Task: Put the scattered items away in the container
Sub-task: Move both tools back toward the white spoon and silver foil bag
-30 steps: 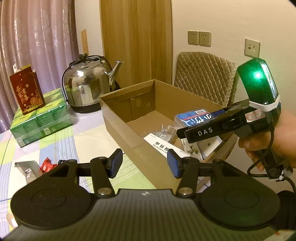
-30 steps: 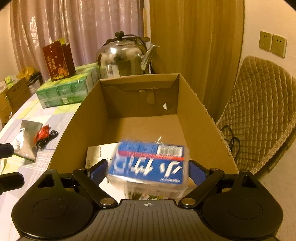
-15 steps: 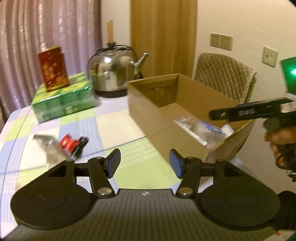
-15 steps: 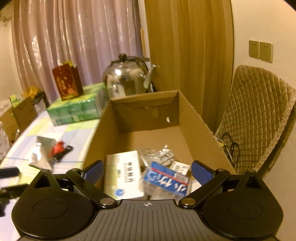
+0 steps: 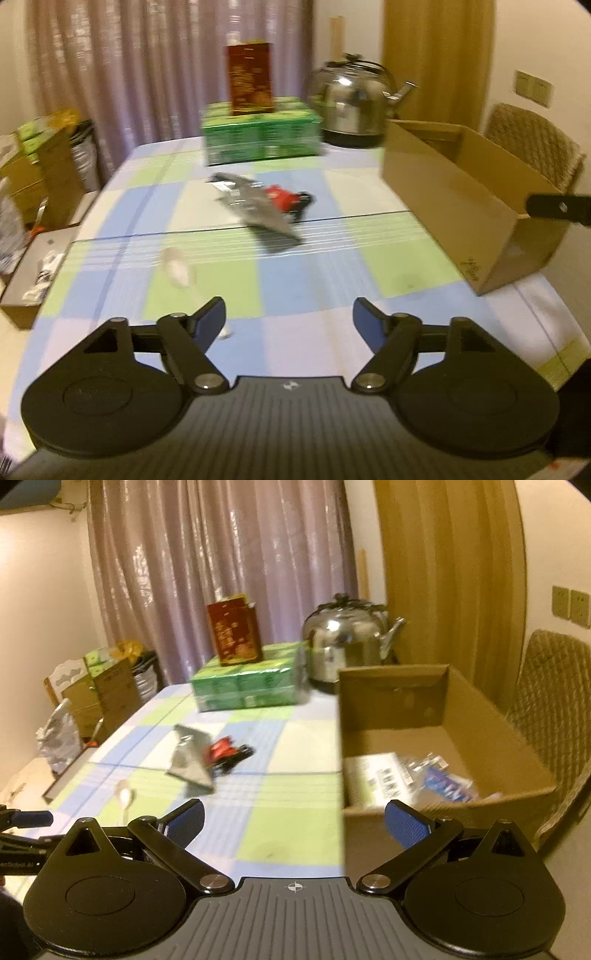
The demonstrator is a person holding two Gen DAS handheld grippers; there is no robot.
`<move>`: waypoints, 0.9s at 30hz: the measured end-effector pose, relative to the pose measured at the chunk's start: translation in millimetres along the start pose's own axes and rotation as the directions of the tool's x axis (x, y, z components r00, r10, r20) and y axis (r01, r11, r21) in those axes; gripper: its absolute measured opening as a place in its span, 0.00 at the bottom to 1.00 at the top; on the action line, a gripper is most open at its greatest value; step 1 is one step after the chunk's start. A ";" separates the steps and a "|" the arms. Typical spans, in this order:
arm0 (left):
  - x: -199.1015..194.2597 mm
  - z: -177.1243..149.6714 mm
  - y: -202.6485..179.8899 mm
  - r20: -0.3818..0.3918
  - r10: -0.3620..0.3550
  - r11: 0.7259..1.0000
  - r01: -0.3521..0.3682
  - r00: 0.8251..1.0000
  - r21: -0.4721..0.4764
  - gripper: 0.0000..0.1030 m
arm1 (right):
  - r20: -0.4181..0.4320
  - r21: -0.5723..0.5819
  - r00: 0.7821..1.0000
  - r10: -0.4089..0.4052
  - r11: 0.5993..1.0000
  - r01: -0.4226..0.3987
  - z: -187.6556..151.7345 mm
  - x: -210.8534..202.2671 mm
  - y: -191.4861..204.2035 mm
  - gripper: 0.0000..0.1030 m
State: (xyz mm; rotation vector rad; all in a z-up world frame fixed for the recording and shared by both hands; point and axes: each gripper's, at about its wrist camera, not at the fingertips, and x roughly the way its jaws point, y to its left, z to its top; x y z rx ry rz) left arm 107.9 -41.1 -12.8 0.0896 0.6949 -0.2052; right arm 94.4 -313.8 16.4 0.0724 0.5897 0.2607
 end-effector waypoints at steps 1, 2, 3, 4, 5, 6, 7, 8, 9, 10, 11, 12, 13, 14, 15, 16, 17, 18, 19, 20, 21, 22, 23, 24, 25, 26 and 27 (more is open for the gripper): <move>-4.1 -2.5 6.5 0.001 0.013 1.000 -0.013 1.000 -0.008 0.76 | -0.010 -0.003 1.000 0.010 1.000 -0.010 -2.0 -0.1 5.9 0.98; -8.4 -5.0 13.1 -0.001 0.025 1.000 -0.025 1.000 -0.015 0.76 | -0.015 -0.010 1.000 0.019 1.000 -0.019 -4.0 -0.9 11.6 0.98; -12.5 -7.2 19.5 -0.002 0.034 0.999 -0.034 0.999 -0.021 0.76 | -0.018 -0.020 0.999 0.026 0.999 -0.027 -5.5 -1.4 18.0 0.98; -16.1 -8.9 24.3 -0.001 0.042 0.999 -0.042 0.999 -0.025 0.78 | -0.023 -0.026 0.999 0.033 0.999 -0.033 -7.2 -1.7 23.3 0.98; -19.9 -10.4 29.6 -0.002 0.052 0.998 -0.052 0.999 -0.031 0.80 | -0.029 -0.027 0.999 0.040 0.999 -0.041 -9.2 -2.0 27.7 0.98; -22.9 -11.6 34.4 -0.006 0.060 0.997 -0.060 0.998 -0.039 0.82 | -0.037 -0.028 0.998 0.049 0.998 -0.050 -10.4 -1.9 32.0 0.98; -25.7 -13.5 38.7 -0.009 0.065 0.997 -0.065 0.998 -0.048 0.82 | -0.043 -0.031 0.998 0.055 0.998 -0.056 -12.1 -2.1 35.6 0.98; -27.9 -14.8 42.6 -0.011 0.072 0.996 -0.072 0.997 -0.056 0.83 | -0.048 -0.037 0.997 0.060 0.997 -0.062 -14.1 -2.8 39.2 0.98; -29.9 -16.2 46.2 -0.015 0.080 0.995 -0.081 0.997 -0.063 0.83 | -0.054 -0.044 0.997 0.064 0.997 -0.066 -15.8 -2.9 42.9 0.98; -31.5 -17.5 49.6 -0.020 0.087 0.994 -0.088 0.996 -0.068 0.83 | -0.060 -0.049 0.996 0.067 0.996 -0.070 -17.6 -2.9 45.9 0.98; -32.7 -18.9 52.6 -0.023 0.092 0.993 -0.093 0.996 -0.074 0.83 | -0.066 -0.054 0.995 0.070 0.996 -0.074 -19.7 -2.9 48.5 0.98; -33.6 -20.4 54.9 -0.025 0.095 0.992 -0.096 0.995 -0.082 0.83 | -0.073 -0.059 0.995 0.073 0.995 -0.077 -21.4 -2.6 50.7 0.98; -34.2 -21.4 56.5 -0.026 0.096 0.991 -0.098 0.995 -0.090 0.83 | -0.080 -0.063 0.994 0.073 0.995 -0.078 -23.3 -2.1 52.6 0.98; -34.5 -23.1 58.2 -0.029 0.098 0.990 -0.100 0.995 -0.096 0.83 | -0.091 -0.069 0.993 0.072 0.995 -0.079 -25.5 -0.7 54.5 0.98; -34.2 -24.4 60.1 -0.034 0.100 0.989 -0.103 0.994 -0.103 0.83 | -0.103 -0.074 0.992 0.071 0.994 -0.079 -27.2 1.0 55.8 0.98; -33.6 -25.6 61.5 -0.038 0.098 0.989 -0.102 0.994 -0.109 0.83 | -0.114 -0.076 0.991 0.070 0.994 -0.079 -28.9 2.8 56.5 0.98; -32.8 -26.6 62.7 -0.041 0.097 0.988 -0.101 0.994 -0.114 0.83 | -0.122 -0.076 0.990 0.070 0.994 -0.080 -30.4 4.6 56.6 0.98; -32.0 -27.5 63.8 -0.043 0.098 0.988 -0.102 0.994 -0.119 0.83 | -0.130 -0.075 0.989 0.071 0.994 -0.081 -31.8 6.3 57.0 0.98; -30.7 -28.2 64.5 -0.046 0.098 0.987 -0.103 0.994 -0.122 0.82 | -0.135 -0.074 0.988 0.072 0.994 -0.082 -33.5 7.8 57.5 0.98; -28.4 -28.0 65.1 -0.049 0.097 0.987 -0.102 0.994 -0.123 0.82 | -0.142 -0.074 0.987 0.073 0.994 -0.084 -34.8 9.8 58.1 0.98; -26.3 -28.0 65.8 -0.051 0.096 0.987 -0.102 0.994 -0.125 0.81 | -0.148 -0.075 0.986 0.074 0.993 -0.086 -36.2 12.0 58.8 0.98; -23.4 -27.7 66.6 -0.055 0.097 0.987 -0.103 0.994 -0.127 0.81 | -0.153 -0.076 0.985 0.075 0.993 -0.088 -37.3 13.7 59.8 0.98; -20.7 -27.3 67.8 -0.058 0.098 0.986 -0.104 0.994 -0.128 0.81 | -0.158 -0.077 0.984 0.077 0.993 -0.090 -37.7 16.1 60.2 0.98; -17.4 -27.2 69.2 -0.061 0.097 0.986 -0.104 0.993 -0.130 0.81 | -0.163 -0.078 0.983 0.080 0.993 -0.093 -38.5 18.9 60.7 0.98; -13.3 -26.0 70.2 -0.065 0.097 0.986 -0.105 0.993 -0.131 0.81 | -0.168 -0.078 0.982 0.083 0.992 -0.097 -39.2 21.5 61.3 0.98; -9.0 -25.1 70.7 -0.069 0.100 0.985 -0.109 0.993 -0.131 0.81 | -0.173 -0.081 0.981 0.086 0.992 -0.101 -39.5 24.9 62.0 0.98; -5.1 -24.2 71.6 -0.072 0.103 0.985 -0.112 0.992 -0.131 0.81 | -0.179 -0.084 0.980 0.088 0.991 -0.104 -39.6 29.0 62.6 0.98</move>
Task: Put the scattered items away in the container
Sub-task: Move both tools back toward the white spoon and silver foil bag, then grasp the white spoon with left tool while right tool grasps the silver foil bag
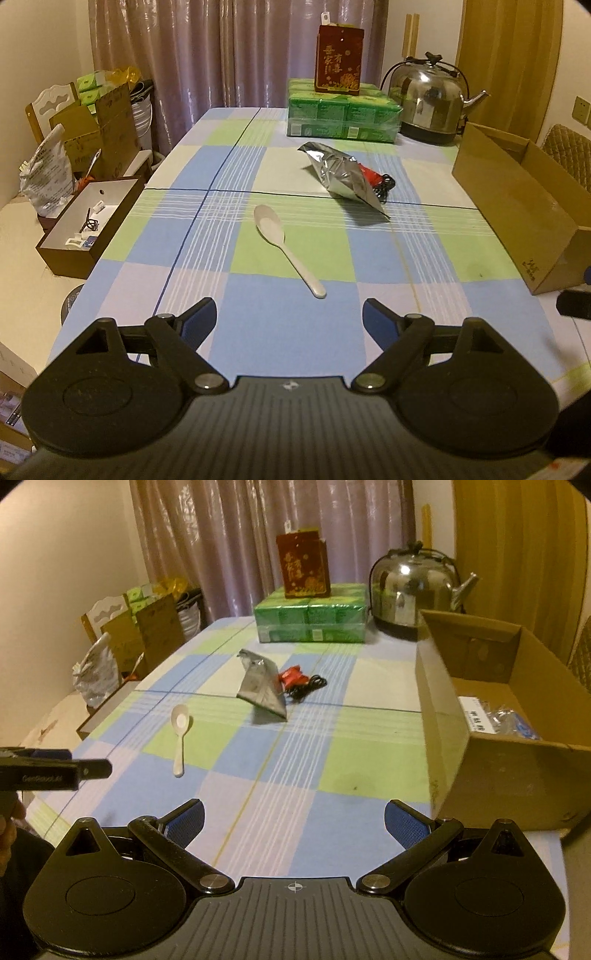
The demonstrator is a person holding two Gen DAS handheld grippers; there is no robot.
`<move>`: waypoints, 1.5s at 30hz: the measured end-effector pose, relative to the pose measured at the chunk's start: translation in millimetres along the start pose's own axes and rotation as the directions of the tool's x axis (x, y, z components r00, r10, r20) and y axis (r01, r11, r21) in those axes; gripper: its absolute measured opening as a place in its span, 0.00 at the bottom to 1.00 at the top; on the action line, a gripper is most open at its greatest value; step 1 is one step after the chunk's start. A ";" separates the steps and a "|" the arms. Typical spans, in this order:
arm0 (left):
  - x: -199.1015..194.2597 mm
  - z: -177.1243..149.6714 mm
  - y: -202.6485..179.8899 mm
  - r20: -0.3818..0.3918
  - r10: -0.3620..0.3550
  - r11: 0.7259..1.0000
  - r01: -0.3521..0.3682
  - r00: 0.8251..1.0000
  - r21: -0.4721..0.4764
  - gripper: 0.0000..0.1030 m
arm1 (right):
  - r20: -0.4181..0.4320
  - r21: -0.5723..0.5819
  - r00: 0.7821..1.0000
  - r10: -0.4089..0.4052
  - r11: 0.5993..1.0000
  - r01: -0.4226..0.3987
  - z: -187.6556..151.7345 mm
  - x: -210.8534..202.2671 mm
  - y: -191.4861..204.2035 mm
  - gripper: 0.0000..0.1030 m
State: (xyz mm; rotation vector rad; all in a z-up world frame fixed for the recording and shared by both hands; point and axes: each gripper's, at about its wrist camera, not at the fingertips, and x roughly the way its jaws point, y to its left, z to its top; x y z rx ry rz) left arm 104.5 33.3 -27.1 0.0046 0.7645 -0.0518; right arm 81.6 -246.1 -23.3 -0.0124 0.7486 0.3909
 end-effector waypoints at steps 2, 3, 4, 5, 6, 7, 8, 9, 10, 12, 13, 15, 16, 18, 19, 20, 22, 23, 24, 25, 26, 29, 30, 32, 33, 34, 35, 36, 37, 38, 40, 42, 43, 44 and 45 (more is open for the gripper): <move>9.1 3.1 0.8 -0.008 0.005 1.000 -0.005 1.000 -0.003 0.81 | -0.009 -0.005 1.000 0.005 1.000 -0.005 1.9 8.6 0.6 0.98; 14.2 4.8 1.2 -0.012 0.010 1.000 -0.010 1.000 -0.005 0.81 | -0.013 -0.008 1.000 0.008 1.000 -0.008 3.4 13.5 0.8 0.98; 19.8 7.1 1.6 -0.018 0.015 1.000 -0.015 1.000 -0.008 0.81 | -0.018 -0.011 1.000 0.012 1.000 -0.012 5.1 18.9 0.7 0.98; 24.7 9.5 1.8 -0.022 0.017 1.000 -0.018 1.000 -0.012 0.81 | -0.022 -0.015 1.000 0.015 1.000 -0.016 7.2 24.7 0.5 0.98; 29.9 12.5 2.1 -0.025 0.018 1.000 -0.018 1.000 -0.016 0.81 | -0.025 -0.017 0.999 0.019 1.000 -0.020 9.4 30.7 0.4 0.98; 35.4 16.2 2.6 -0.026 0.018 1.000 -0.019 0.999 -0.020 0.81 | -0.028 -0.019 0.999 0.024 1.000 -0.025 11.7 36.6 0.4 0.98; 40.7 19.2 2.8 -0.027 0.019 1.000 -0.020 0.999 -0.021 0.81 | -0.029 -0.021 0.999 0.031 0.999 -0.032 14.3 42.7 -0.1 0.98; 47.0 22.5 2.4 -0.029 0.021 1.000 -0.022 0.999 -0.022 0.81 | -0.030 -0.024 0.999 0.038 0.999 -0.039 17.0 49.0 -0.4 0.98; 52.9 25.2 1.8 -0.032 0.022 1.000 -0.022 0.999 -0.021 0.81 | -0.033 -0.028 0.998 0.044 0.999 -0.045 20.0 56.0 -0.4 0.98; 65.4 30.2 1.6 -0.034 0.023 0.999 -0.024 0.999 -0.021 0.81 | -0.038 -0.035 0.998 0.050 0.998 -0.051 25.7 69.8 -0.3 0.98; 71.6 32.3 1.6 -0.036 0.025 0.999 -0.026 0.999 -0.021 0.81 | -0.041 -0.038 0.998 0.053 0.998 -0.055 28.7 76.8 -0.4 0.98; 86.1 37.1 2.4 -0.042 0.025 0.999 -0.026 0.999 -0.025 0.81 | -0.048 -0.044 0.997 0.057 0.997 -0.059 34.7 91.1 -1.4 0.98; 93.1 39.5 2.6 -0.045 0.027 0.999 -0.028 0.999 -0.024 0.81 | -0.050 -0.047 0.997 0.060 0.997 -0.062 37.4 97.4 -1.6 0.98; 107.8 44.1 3.5 -0.048 0.032 0.999 -0.033 0.998 -0.026 0.81 | -0.053 -0.060 0.997 0.062 0.996 -0.065 43.0 111.1 -2.1 0.98; 114.3 46.0 4.3 -0.050 0.034 0.999 -0.036 0.998 -0.027 0.81 | -0.054 -0.070 0.997 0.062 0.995 -0.066 45.8 117.4 -2.0 0.98; 121.2 47.8 5.1 -0.052 0.038 0.999 -0.039 0.998 -0.030 0.81 | -0.054 -0.079 0.997 0.063 0.995 -0.068 48.5 123.4 -1.5 0.98; 133.4 50.9 6.7 -0.055 0.045 0.998 -0.047 0.997 -0.035 0.81 | -0.052 -0.095 0.997 0.065 0.993 -0.070 53.4 134.3 -1.0 0.98; 139.6 52.7 7.2 -0.058 0.049 0.998 -0.051 0.997 -0.032 0.80 | -0.051 -0.101 0.997 0.064 0.993 -0.069 56.0 139.9 -1.4 0.98; 145.7 54.7 7.4 -0.059 0.060 0.998 -0.062 0.996 -0.026 0.77 | -0.049 -0.106 0.997 0.062 0.992 -0.067 58.2 145.1 -1.7 0.98; 150.6 56.2 7.7 -0.058 0.074 0.997 -0.075 0.996 -0.024 0.76 | -0.047 -0.111 0.997 0.059 0.992 -0.064 60.2 150.0 -1.7 0.98; 156.2 57.9 8.4 -0.058 0.085 0.996 -0.087 0.995 -0.026 0.76 | -0.046 -0.115 0.997 0.056 0.991 -0.061 62.4 154.6 -2.0 0.98; 171.4 61.2 9.5 -0.062 0.112 0.993 -0.114 0.992 -0.033 0.72 | -0.047 -0.116 0.998 0.052 0.992 -0.057 66.0 166.9 -4.0 0.98; 175.6 61.7 9.3 -0.062 0.114 0.993 -0.116 0.992 -0.035 0.70 | -0.049 -0.119 0.998 0.050 0.991 -0.056 66.7 170.8 -4.6 0.98; 183.0 62.5 9.0 -0.064 0.120 0.991 -0.123 0.991 -0.045 0.69 | -0.054 -0.124 0.997 0.048 0.991 -0.054 68.6 178.4 -4.6 0.98; 186.8 62.7 8.2 -0.063 0.127 0.991 -0.130 0.990 -0.045 0.66 | -0.057 -0.125 0.997 0.048 0.991 -0.054 68.8 182.0 -5.1 0.98; 190.0 63.0 7.5 -0.062 0.134 0.990 -0.137 0.989 -0.046 0.64 | -0.058 -0.126 0.997 0.048 0.990 -0.055 69.2 185.3 -5.4 0.98; 192.8 63.0 6.6 -0.062 0.142 0.988 -0.145 0.988 -0.048 0.63 | -0.059 -0.128 0.997 0.047 0.990 -0.054 69.7 188.2 -5.3 0.98; 195.5 62.8 6.0 -0.064 0.149 0.987 -0.152 0.987 -0.053 0.58 | -0.060 -0.128 0.997 0.047 0.990 -0.054 70.0 191.1 -5.4 0.98; 197.7 62.5 5.5 -0.066 0.154 0.986 -0.158 0.986 -0.058 0.54 | -0.059 -0.126 0.997 0.047 0.991 -0.054 70.5 193.7 -5.9 0.98; 199.7 61.9 5.4 -0.069 0.163 0.984 -0.168 0.984 -0.065 0.53 | -0.059 -0.123 0.997 0.048 0.991 -0.055 70.9 195.8 -6.5 0.98; 201.7 61.2 5.9 -0.059 0.184 0.979 -0.188 0.981 -0.080 0.52 | -0.058 -0.125 0.997 0.048 0.991 -0.055 71.9 199.4 -6.3 0.98; 203.1 61.6 5.5 -0.050 0.195 0.976 -0.199 0.979 -0.086 0.48 | -0.057 -0.129 0.997 0.048 0.990 -0.056 73.3 203.2 -5.7 0.98; 203.7 62.1 5.2 -0.047 0.198 0.975 -0.201 0.979 -0.089 0.43 | -0.056 -0.132 0.997 0.047 0.990 -0.054 74.0 204.6 -5.3 0.98; 204.5 62.8 5.3 -0.045 0.199 0.975 -0.202 0.979 -0.094 0.41 | -0.053 -0.134 0.998 0.046 0.990 -0.053 74.9 205.9 -4.9 0.98; 205.4 63.8 5.2 -0.044 0.201 0.974 -0.204 0.979 -0.096 0.37 | -0.050 -0.137 0.998 0.045 0.989 -0.052 76.1 207.0 -4.6 0.98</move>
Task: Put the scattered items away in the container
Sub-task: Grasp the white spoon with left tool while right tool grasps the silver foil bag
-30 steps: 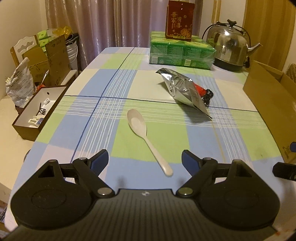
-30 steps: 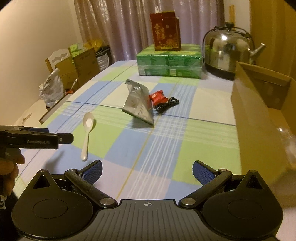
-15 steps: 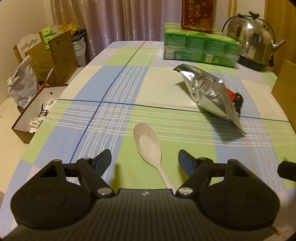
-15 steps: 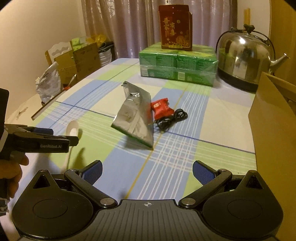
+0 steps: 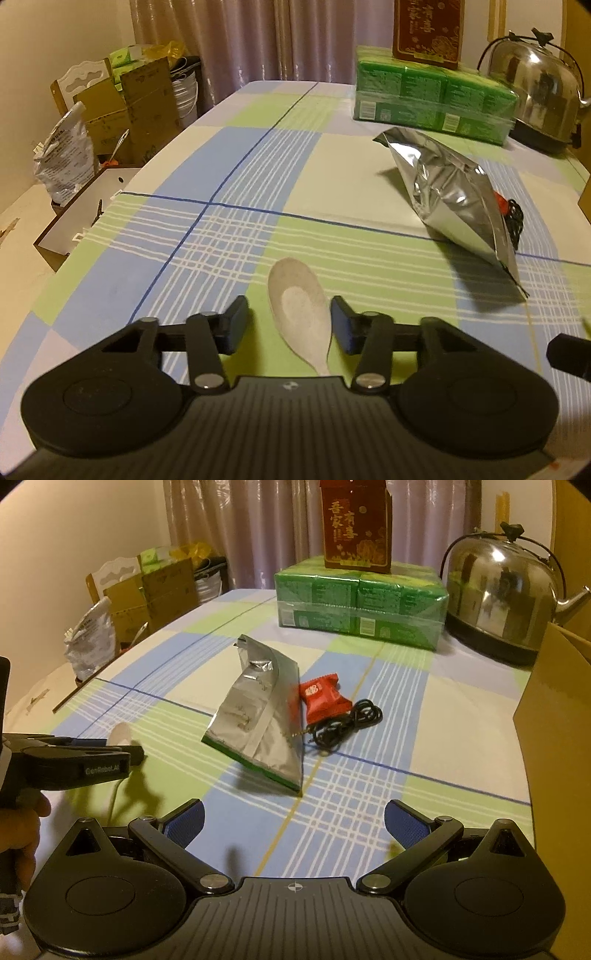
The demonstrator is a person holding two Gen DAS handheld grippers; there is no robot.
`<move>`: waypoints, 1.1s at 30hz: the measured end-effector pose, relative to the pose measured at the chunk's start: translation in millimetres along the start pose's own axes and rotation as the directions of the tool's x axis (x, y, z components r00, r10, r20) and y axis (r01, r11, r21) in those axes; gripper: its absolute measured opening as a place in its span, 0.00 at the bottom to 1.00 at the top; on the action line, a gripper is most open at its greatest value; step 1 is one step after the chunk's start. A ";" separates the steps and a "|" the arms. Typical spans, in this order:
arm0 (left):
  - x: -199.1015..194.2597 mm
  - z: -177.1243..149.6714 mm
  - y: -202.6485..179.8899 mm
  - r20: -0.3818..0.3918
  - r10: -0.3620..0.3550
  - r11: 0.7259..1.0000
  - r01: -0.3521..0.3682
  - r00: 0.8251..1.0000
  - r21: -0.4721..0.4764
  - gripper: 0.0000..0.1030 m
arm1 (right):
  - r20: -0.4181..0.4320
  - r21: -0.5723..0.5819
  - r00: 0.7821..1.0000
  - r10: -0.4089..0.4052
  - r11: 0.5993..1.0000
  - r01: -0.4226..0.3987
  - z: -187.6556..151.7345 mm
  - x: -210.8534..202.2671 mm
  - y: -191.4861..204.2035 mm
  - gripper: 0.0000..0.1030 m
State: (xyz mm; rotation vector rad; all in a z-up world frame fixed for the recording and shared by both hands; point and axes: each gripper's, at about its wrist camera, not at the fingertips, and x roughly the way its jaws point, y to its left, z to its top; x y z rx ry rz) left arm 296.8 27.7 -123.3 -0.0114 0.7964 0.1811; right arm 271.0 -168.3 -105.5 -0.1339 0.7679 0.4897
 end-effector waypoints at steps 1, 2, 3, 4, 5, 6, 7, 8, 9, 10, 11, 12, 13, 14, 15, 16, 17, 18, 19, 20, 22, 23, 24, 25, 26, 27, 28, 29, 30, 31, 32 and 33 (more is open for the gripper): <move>0.2 0.7 -0.4 0.002 0.001 1.000 -0.001 1.000 0.002 0.32 | 0.004 -0.004 1.000 -0.001 1.000 0.001 1.4 0.8 0.3 0.98; 0.0 1.1 -0.9 0.003 0.003 1.000 -0.003 1.000 0.004 0.31 | 0.009 -0.011 1.000 -0.002 1.000 0.002 3.2 1.8 1.1 0.98; -0.2 1.4 -1.0 0.003 0.002 1.000 -0.002 1.000 0.006 0.29 | 0.015 -0.020 1.000 -0.002 1.000 0.002 5.2 2.8 2.1 0.98; -0.5 1.4 -0.1 0.004 -0.007 1.000 0.007 1.000 0.006 0.29 | 0.021 -0.031 1.000 -0.002 1.000 0.003 7.4 3.9 3.8 0.98; -1.4 0.8 1.2 0.004 -0.017 1.000 0.017 1.000 0.005 0.29 | 0.028 -0.046 1.000 -0.003 0.999 0.005 10.1 5.4 6.2 0.98; -2.6 -0.2 2.6 0.002 -0.028 1.000 0.028 1.000 0.008 0.29 | 0.033 -0.064 0.999 -0.004 0.998 0.006 12.8 7.4 9.0 0.98; -4.4 -1.5 4.6 0.001 -0.040 0.999 0.040 0.999 0.010 0.29 | 0.038 -0.082 0.999 -0.003 0.997 0.006 15.6 9.9 11.9 0.98; -6.8 -2.8 7.3 -0.001 -0.050 0.999 0.050 0.999 0.009 0.29 | 0.043 -0.100 0.999 0.000 0.995 0.004 18.2 12.9 14.6 0.98; -9.5 -4.0 10.1 -0.002 -0.055 0.998 0.055 0.998 0.009 0.29 | 0.047 -0.119 0.999 0.003 0.993 0.003 20.8 16.5 17.8 0.98; -12.3 -5.3 12.6 0.001 -0.059 0.998 0.059 0.998 0.010 0.29 | 0.050 -0.137 0.999 0.006 0.991 0.001 23.1 20.3 20.6 0.98; -15.3 -6.7 15.4 0.005 -0.062 0.998 0.062 0.998 0.012 0.29 | 0.050 -0.152 0.999 0.008 0.988 -0.001 25.2 24.5 23.2 0.98; -17.7 -8.0 18.3 0.005 -0.064 0.998 0.064 0.998 0.012 0.29 | 0.046 -0.165 0.999 0.011 0.986 -0.003 27.2 29.3 26.4 0.97; -19.5 -8.9 20.8 0.004 -0.066 0.998 0.066 0.998 0.014 0.29 | 0.042 -0.182 0.999 0.015 0.983 -0.007 29.2 34.1 29.8 0.96; -20.7 -9.9 22.8 0.002 -0.069 0.998 0.069 0.998 0.016 0.29 | 0.040 -0.205 0.999 0.013 0.979 -0.005 30.7 38.6 33.5 0.93; -21.8 -10.9 25.3 0.002 -0.070 0.997 0.070 0.998 0.014 0.29 | 0.037 -0.232 0.999 0.008 0.973 0.000 32.1 43.7 37.9 0.87; -22.3 -11.5 27.6 0.001 -0.071 0.997 0.071 0.997 0.010 0.29 | 0.032 -0.256 0.999 0.004 0.967 0.004 33.9 48.9 42.0 0.85; -22.5 -12.2 29.8 -0.001 -0.072 0.997 0.072 0.997 0.006 0.29 | 0.027 -0.273 1.000 0.001 0.962 0.006 35.3 53.8 45.0 0.82; -22.6 -12.6 31.7 -0.003 -0.074 0.997 0.074 0.997 0.001 0.29 | 0.022 -0.282 1.000 -0.003 0.959 0.009 36.7 58.4 47.3 0.79; -22.8 -13.0 33.3 -0.004 -0.077 0.997 0.077 0.997 -0.005 0.29 | 0.019 -0.279 1.000 -0.006 0.960 0.011 37.9 62.0 47.9 0.75; -23.1 -13.3 34.6 -0.007 -0.081 0.997 0.081 0.997 -0.011 0.29 | 0.015 -0.271 1.000 -0.009 0.963 0.013 39.1 64.7 47.5 0.73; -24.5 -13.8 36.6 -0.008 -0.089 0.996 0.089 0.996 -0.023 0.29 | 0.006 -0.265 1.000 -0.022 0.964 0.023 41.3 70.4 47.8 0.59; -25.2 -13.9 36.9 -0.006 -0.090 0.996 0.090 0.996 -0.023 0.29 | 0.005 -0.268 0.999 -0.035 0.963 0.035 41.5 71.7 47.9 0.56; -25.9 -14.0 37.0 -0.006 -0.090 0.996 0.090 0.996 -0.021 0.29 | 0.005 -0.272 0.999 -0.046 0.961 0.046 41.5 72.4 48.2 0.55; -26.0 -14.2 37.4 -0.007 -0.093 0.995 0.093 0.996 -0.023 0.29 | 0.005 -0.273 0.999 -0.050 0.961 0.049 41.2 71.9 48.4 0.51; -25.8 -14.3 37.9 -0.009 -0.096 0.995 0.096 0.995 -0.025 0.29 | 0.006 -0.273 0.998 -0.055 0.961 0.054 40.4 70.0 47.9 0.48; -26.2 -14.5 38.0 -0.009 -0.097 0.995 0.097 0.995 -0.026 0.29 | 0.008 -0.274 0.998 -0.062 0.960 0.062 39.4 67.7 47.4 0.44; -26.3 -14.5 38.1 -0.008 -0.098 0.995 0.098 0.995 -0.023 0.29 | 0.009 -0.273 0.998 -0.068 0.960 0.068 38.6 64.7 46.7 0.40; -26.4 -14.6 38.0 -0.008 -0.100 0.995 0.100 0.995 -0.020 0.29 | 0.007 -0.269 0.998 -0.070 0.961 0.070 37.9 61.4 45.4 0.38; -27.0 -14.7 37.9 -0.008 -0.105 0.994 0.105 0.994 -0.019 0.29 | 0.005 -0.260 0.998 -0.070 0.963 0.069 36.8 57.1 43.1 0.33; -28.0 -14.5 37.6 -0.009 -0.109 0.994 0.109 0.994 -0.018 0.29 | 0.004 -0.253 0.997 -0.071 0.965 0.069 35.2 52.1 41.2 0.29; -29.3 -14.2 36.7 -0.010 -0.116 0.993 0.116 0.993 -0.014 0.29 | 0.000 -0.246 0.998 -0.069 0.967 0.067 33.0 46.7 39.4 0.28; -30.6 -14.5 35.7 -0.011 -0.124 0.992 0.124 0.992 -0.011 0.29 | -0.007 -0.239 0.998 -0.066 0.969 0.063 30.0 40.6 37.5 0.27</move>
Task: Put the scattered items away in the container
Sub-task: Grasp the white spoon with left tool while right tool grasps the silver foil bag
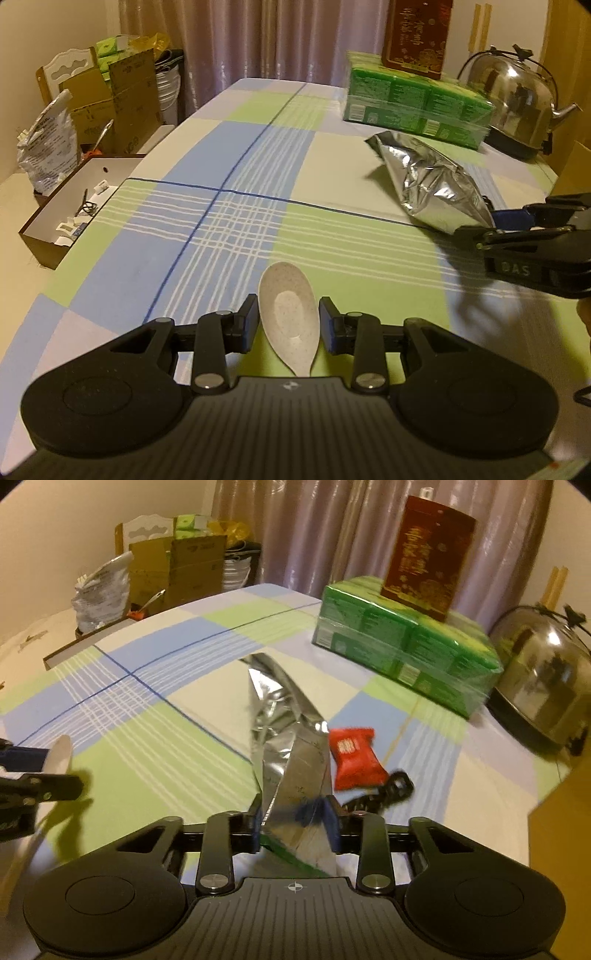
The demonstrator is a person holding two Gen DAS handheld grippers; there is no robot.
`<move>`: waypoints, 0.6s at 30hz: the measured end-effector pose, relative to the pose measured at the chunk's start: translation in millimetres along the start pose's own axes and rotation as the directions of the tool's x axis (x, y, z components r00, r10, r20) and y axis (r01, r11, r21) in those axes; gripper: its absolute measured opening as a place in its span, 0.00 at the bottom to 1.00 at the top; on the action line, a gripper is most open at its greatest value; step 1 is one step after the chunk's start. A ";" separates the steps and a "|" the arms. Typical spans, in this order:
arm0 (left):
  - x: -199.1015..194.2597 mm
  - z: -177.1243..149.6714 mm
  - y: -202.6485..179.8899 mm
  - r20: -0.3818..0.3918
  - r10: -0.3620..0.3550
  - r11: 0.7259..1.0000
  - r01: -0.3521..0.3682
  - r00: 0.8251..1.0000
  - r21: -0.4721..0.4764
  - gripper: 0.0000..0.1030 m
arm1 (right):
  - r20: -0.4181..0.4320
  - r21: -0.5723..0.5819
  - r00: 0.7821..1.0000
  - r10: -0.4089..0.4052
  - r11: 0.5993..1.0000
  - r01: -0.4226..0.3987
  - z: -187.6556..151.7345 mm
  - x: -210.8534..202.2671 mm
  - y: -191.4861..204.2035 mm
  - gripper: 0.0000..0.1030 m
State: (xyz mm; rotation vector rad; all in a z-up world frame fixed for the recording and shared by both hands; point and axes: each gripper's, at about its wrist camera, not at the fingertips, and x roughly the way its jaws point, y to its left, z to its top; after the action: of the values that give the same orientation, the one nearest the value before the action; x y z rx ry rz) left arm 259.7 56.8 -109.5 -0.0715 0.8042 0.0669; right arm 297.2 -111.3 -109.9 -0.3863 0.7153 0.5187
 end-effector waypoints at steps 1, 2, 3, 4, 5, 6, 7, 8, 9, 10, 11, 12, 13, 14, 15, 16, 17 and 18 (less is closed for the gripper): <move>-1.2 -0.1 -1.5 -0.002 -0.007 1.000 0.007 1.000 0.003 0.29 | -0.005 0.004 1.000 0.003 1.000 -0.002 -4.0 -6.3 -0.9 0.26; -2.8 -0.7 -3.2 -0.002 -0.013 1.000 0.013 1.000 0.008 0.29 | -0.011 0.008 1.000 0.003 1.000 -0.003 -8.5 -12.9 -1.0 0.26; -4.7 -1.6 -5.2 -0.003 -0.020 1.000 0.020 1.000 0.014 0.29 | -0.018 0.014 1.000 0.005 1.000 -0.005 -14.2 -20.6 -1.3 0.26; -6.7 -2.5 -7.5 -0.004 -0.027 0.999 0.027 1.000 0.018 0.29 | -0.026 0.023 1.000 0.008 1.000 -0.007 -20.5 -28.8 -1.5 0.26; -9.2 -3.7 -10.1 -0.006 -0.035 0.999 0.035 0.999 0.023 0.29 | -0.038 0.036 0.999 0.011 0.999 -0.010 -27.4 -37.9 -2.7 0.26; -12.0 -5.2 -12.6 -0.008 -0.042 0.999 0.042 0.999 0.031 0.29 | -0.048 0.052 0.999 0.013 0.999 -0.010 -33.9 -47.1 -4.1 0.26; -14.7 -6.6 -14.8 -0.009 -0.048 0.998 0.049 0.999 0.036 0.29 | -0.059 0.071 0.998 0.014 0.997 -0.010 -41.3 -57.5 -6.0 0.26; -17.8 -8.4 -17.0 -0.011 -0.059 0.997 0.059 0.998 0.042 0.29 | -0.069 0.088 0.997 0.015 0.996 -0.009 -47.7 -66.9 -7.3 0.26; -21.1 -10.4 -19.7 -0.014 -0.071 0.996 0.072 0.997 0.049 0.29 | -0.081 0.100 0.997 0.014 0.995 -0.006 -54.3 -76.3 -8.7 0.26; -24.2 -12.7 -21.8 -0.016 -0.079 0.995 0.080 0.997 0.056 0.29 | -0.092 0.107 0.996 0.011 0.994 -0.001 -59.8 -84.5 -9.5 0.26; -27.1 -15.1 -24.9 -0.019 -0.088 0.994 0.089 0.996 0.065 0.29 | -0.104 0.112 0.995 0.008 0.994 0.004 -65.7 -92.6 -9.8 0.26; -30.0 -17.7 -28.0 -0.023 -0.100 0.992 0.102 0.995 0.075 0.29 | -0.117 0.113 0.993 0.007 0.994 0.007 -70.7 -99.6 -9.5 0.27; -32.5 -20.1 -30.5 -0.027 -0.108 0.991 0.110 0.994 0.082 0.29 | -0.132 0.104 0.991 0.005 0.995 0.009 -74.2 -105.0 -8.7 0.29; -35.1 -22.8 -33.6 -0.031 -0.115 0.989 0.117 0.993 0.092 0.29 | -0.145 0.094 0.989 0.004 0.996 0.010 -76.5 -109.7 -7.7 0.33; -37.8 -25.5 -36.4 -0.035 -0.121 0.987 0.124 0.992 0.105 0.29 | -0.151 0.086 0.989 0.005 0.996 0.008 -77.6 -114.6 -7.1 0.42; -39.9 -28.0 -38.6 -0.041 -0.125 0.985 0.129 0.991 0.118 0.29 | -0.153 0.077 0.988 0.001 0.997 0.011 -77.4 -118.5 -6.7 0.57; -41.8 -30.6 -40.4 -0.048 -0.127 0.983 0.132 0.991 0.128 0.29 | -0.151 0.066 0.988 -0.005 0.998 0.015 -75.8 -121.3 -5.8 0.64; -43.4 -32.9 -41.6 -0.053 -0.128 0.981 0.135 0.990 0.137 0.29 | -0.144 0.054 0.990 -0.008 0.998 0.016 -73.5 -123.7 -5.2 0.69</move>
State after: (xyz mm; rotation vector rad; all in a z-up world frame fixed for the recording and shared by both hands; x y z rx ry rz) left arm 209.8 11.1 -99.4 0.0072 0.8447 -0.1167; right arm 183.2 -191.2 -73.3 -0.3785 0.8641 0.4618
